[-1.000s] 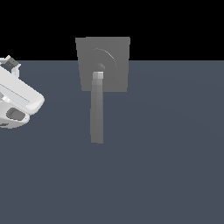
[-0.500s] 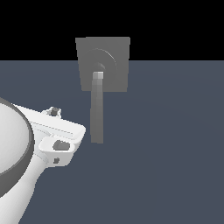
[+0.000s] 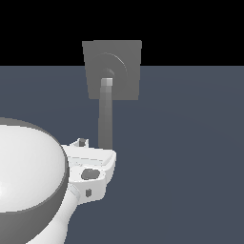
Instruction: Turn on the faucet by rotating a designated handle.
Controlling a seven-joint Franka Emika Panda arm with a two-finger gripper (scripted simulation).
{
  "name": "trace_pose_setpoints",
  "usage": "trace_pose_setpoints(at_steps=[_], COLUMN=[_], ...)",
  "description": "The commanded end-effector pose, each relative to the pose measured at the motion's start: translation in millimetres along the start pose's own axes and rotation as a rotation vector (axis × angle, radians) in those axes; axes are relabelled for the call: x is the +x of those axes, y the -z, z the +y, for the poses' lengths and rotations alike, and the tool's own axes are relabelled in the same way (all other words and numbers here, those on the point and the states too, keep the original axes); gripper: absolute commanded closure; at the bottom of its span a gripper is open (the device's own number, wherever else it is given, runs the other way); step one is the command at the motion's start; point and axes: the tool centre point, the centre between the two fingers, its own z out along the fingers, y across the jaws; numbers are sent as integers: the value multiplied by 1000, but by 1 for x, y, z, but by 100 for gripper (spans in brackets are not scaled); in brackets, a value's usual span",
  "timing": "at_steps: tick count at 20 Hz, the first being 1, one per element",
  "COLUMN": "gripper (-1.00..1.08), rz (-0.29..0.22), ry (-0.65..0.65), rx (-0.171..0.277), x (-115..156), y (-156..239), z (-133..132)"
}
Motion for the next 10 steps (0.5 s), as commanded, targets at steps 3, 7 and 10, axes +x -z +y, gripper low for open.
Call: trace_pose_setpoints(at_steps=[3, 7, 10], gripper=[108, 108, 108], rz=[-20, -19, -19], ry=[43, 40, 40], rx=[-10, -10, -10], x=[-6, -6, -5], y=[2, 2, 2], z=[8, 8, 19])
